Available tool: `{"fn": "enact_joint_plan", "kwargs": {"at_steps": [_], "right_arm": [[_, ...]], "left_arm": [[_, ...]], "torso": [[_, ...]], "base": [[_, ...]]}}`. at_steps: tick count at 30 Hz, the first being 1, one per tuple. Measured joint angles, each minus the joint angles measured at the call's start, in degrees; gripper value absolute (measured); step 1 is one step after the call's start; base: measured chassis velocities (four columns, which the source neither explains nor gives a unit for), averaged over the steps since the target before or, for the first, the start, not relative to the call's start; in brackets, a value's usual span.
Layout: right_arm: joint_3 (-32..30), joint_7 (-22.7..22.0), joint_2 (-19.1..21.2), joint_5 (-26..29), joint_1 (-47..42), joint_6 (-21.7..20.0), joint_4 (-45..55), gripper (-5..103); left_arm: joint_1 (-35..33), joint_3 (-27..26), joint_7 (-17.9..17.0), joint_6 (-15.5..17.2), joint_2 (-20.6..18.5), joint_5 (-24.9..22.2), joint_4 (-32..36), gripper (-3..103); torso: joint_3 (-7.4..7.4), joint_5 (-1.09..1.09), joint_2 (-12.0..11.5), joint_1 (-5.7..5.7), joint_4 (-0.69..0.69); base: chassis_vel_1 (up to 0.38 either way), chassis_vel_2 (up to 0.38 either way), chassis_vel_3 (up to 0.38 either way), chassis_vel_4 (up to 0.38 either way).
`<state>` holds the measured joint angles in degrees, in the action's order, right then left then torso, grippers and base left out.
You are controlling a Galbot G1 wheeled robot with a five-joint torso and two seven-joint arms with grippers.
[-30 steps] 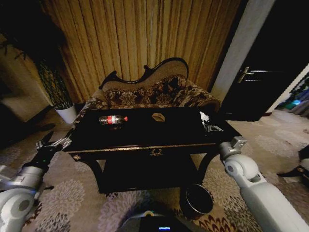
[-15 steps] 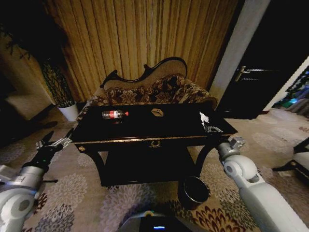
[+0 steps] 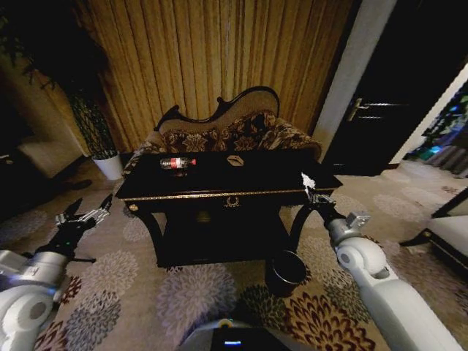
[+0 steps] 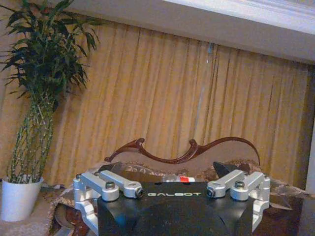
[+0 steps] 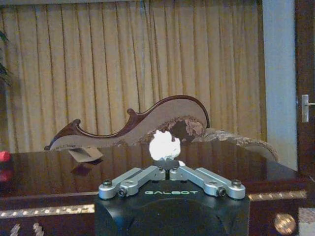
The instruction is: Move to the front of the table and place the trash on the table into the trash bin.
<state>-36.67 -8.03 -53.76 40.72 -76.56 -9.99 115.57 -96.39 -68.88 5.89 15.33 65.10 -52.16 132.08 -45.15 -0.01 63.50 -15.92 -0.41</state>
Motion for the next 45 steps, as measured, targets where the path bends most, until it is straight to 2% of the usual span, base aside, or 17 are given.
{"fn": "enact_joint_plan", "kwargs": {"at_steps": [12,18,19,26,30,39,41,43,44,45], "right_arm": [[5.5,1.6,-6.4,-5.2,-1.1,0.2,-12.6,0],[9.9,2.5,-10.2,-10.7,3.0,2.8,-26.4,0],[9.9,2.5,-10.2,-10.7,3.0,2.8,-26.4,0],[10.3,2.6,-13.1,-15.0,8.5,4.9,-44.1,0],[10.0,2.5,-13.8,-16.1,9.9,5.8,-48.8,0],[10.0,2.4,-14.9,-17.0,11.9,6.1,-51.3,0],[10.2,2.4,-15.1,-17.6,12.3,6.1,-51.2,11],[10.2,2.3,-15.1,-17.9,12.3,6.1,-51.1,11],[10.2,2.2,-15.1,-18.1,12.3,6.3,-50.9,21],[10.3,2.2,-15.1,-18.1,12.3,6.4,-50.7,27]], "left_arm": [[0.0,0.1,0.0,0.0,0.1,0.0,0.1,100],[-0.2,-0.1,0.0,0.0,0.1,0.0,0.3,100],[-0.2,-0.1,0.0,0.0,0.1,0.0,0.3,100],[-0.5,-0.8,0.0,-0.1,0.1,-0.2,0.5,100],[-0.3,-0.5,0.0,-0.2,0.1,-0.2,0.5,100],[-0.3,-0.3,0.1,-0.2,0.2,-0.2,0.9,100],[-0.4,-0.4,0.2,-0.2,0.3,-0.2,1.1,100],[-0.4,-0.4,0.2,-0.2,0.3,-0.2,1.1,100],[-0.4,-0.4,0.2,-0.2,0.4,-0.2,1.0,100],[-0.4,-0.5,0.4,-0.2,0.4,-0.2,1.0,100]], "torso": [[-0.03,0.01,0.0,-0.05,0.0],[-0.01,0.0,0.0,-0.02,0.02],[-0.01,0.0,0.0,-0.02,0.02],[-0.02,0.01,0.0,-0.03,0.0],[-0.01,0.01,0.0,-0.03,0.0],[-0.02,0.0,0.0,-0.02,0.01],[-0.01,0.0,0.0,-0.03,0.01],[-0.01,0.0,0.0,-0.03,0.0],[-0.02,0.0,0.0,-0.03,0.0],[-0.01,0.01,0.0,-0.03,0.0]], "base": [[0.014,-0.026,-0.021,0.028],[0.0,0.0,0.0,0.0],[0.0,0.0,0.0,0.0],[0.0,0.0,0.0,0.0],[0.0,0.0,0.0,0.0],[0.0,0.0,0.0,0.0],[0.0,0.0,0.0,0.0],[0.0,0.0,0.0,0.0],[0.0,0.0,0.0,0.0],[0.0,0.0,0.0,0.0]]}}
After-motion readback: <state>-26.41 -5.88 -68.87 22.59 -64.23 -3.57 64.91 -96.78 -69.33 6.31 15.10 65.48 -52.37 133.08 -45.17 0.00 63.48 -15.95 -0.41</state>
